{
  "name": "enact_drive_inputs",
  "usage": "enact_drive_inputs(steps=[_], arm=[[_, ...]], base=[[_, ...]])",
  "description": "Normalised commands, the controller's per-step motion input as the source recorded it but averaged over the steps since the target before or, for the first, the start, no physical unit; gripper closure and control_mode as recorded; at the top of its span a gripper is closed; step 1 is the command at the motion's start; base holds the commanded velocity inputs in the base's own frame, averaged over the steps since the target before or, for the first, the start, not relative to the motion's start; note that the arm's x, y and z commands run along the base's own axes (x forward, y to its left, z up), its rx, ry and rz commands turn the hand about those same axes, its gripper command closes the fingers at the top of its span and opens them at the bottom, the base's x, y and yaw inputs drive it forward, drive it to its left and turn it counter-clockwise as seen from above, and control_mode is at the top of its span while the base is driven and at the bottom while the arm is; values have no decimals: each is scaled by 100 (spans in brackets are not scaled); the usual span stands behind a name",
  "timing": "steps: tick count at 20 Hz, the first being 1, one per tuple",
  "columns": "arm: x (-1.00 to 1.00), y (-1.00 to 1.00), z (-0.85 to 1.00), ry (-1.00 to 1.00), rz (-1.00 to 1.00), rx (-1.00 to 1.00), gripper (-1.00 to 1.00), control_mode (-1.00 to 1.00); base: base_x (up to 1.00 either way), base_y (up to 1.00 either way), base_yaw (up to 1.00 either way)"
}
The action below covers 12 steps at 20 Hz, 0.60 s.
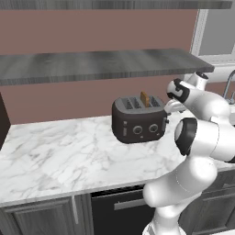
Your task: Start the toaster. Once the lever pops up, take the bread to the plate on the dining counter.
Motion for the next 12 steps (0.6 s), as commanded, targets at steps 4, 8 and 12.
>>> enact_drive_inputs(steps=[4,8,12], arm=[[0,0,-11,0,0,0,-100,-100],[0,0,-12,0,0,0,-100,-100],[0,0,-14,0,0,0,-100,-100]], base=[[0,0,0],[0,0,0],[0,0,0]])
